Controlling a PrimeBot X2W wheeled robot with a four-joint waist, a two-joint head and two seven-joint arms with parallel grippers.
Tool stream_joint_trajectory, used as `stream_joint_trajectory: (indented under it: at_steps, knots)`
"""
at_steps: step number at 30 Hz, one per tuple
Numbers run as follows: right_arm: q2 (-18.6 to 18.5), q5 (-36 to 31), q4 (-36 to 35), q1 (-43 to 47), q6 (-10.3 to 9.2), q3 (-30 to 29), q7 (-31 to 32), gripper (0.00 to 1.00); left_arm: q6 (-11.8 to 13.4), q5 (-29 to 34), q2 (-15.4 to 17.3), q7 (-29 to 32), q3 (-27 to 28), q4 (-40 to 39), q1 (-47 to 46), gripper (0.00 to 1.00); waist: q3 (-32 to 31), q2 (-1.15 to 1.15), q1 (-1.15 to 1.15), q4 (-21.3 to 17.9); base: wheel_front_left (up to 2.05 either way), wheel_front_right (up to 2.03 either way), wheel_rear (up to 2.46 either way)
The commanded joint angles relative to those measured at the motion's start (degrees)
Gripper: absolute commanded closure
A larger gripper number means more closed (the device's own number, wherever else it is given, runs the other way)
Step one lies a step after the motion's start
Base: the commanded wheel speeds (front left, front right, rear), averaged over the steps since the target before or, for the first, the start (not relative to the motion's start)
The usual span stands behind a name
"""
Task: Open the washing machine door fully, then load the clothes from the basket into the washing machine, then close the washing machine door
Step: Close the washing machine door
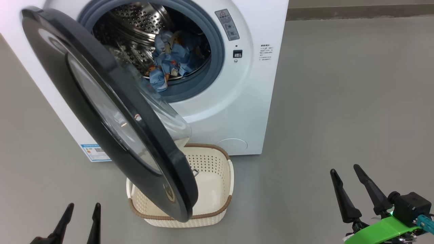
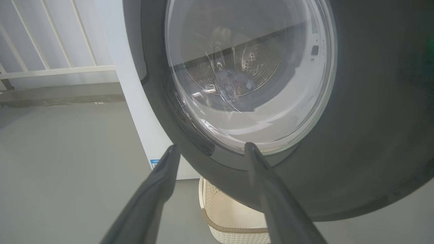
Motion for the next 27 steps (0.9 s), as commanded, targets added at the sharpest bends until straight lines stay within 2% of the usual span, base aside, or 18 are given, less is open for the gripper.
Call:
stream_joint_trajectory:
  at_steps: [1,7,8,9,11,12,21,27]
  knots:
    - [-0.99,-0.09,-1.53,-0.55,0.42,0.74,-0.46,0.0,-0.12,-0.12,1.2,-0.59,1.81,-1.18,-2.37,0.0,0.0,0.0,0.0,0.07,0.0,0.0,0.0]
    - [-0.8,-0.13,-1.64,-0.73,0.42,0.41,-0.46,0.02,-0.12,-0.21,0.8,-0.59,1.72,-1.27,-2.21,0.0,0.03,0.0,0.0,0.89,0.0,0.0,0.0]
    - [-0.71,-0.14,-1.76,-0.91,0.42,0.36,-0.46,0.34,-0.12,-0.24,0.68,-0.59,1.7,-1.31,-2.2,0.0,0.02,0.0,0.0,1.13,0.0,0.0,0.0]
    - [-0.6,-0.12,-1.87,-1.06,0.42,0.22,-0.46,0.62,-0.12,-0.25,0.55,-0.59,1.61,-1.35,-2.19,0.0,0.0,0.0,0.0,1.5,0.0,0.0,0.0]
    - [-0.35,-0.26,-2.19,-1.6,0.42,0.16,-0.46,0.96,-0.12,-0.22,0.33,-0.59,1.44,-1.51,-2.09,0.0,0.0,0.0,0.0,2.2,0.0,0.0,0.0]
    - [-0.22,-0.3,-2.43,-1.92,0.42,0.21,-0.46,1.0,-0.12,-0.2,0.21,-0.59,1.34,-1.59,-2.04,0.0,-0.02,0.0,0.0,2.64,0.0,0.0,0.0]
    - [0.84,-0.8,-6.62,-7.37,0.42,1.82,-0.46,1.0,-0.12,0.15,-0.7,-0.59,1.74,-2.97,-1.4,0.0,-0.3,0.0,0.0,7.06,0.0,0.0,0.0]
    - [1.56,-1.02,-12.2,-11.97,0.42,5.8,-0.46,1.0,-0.12,0.32,-1.01,-0.59,1.87,-3.62,-1.04,0.0,-0.77,0.0,0.0,10.02,0.0,0.0,0.0]
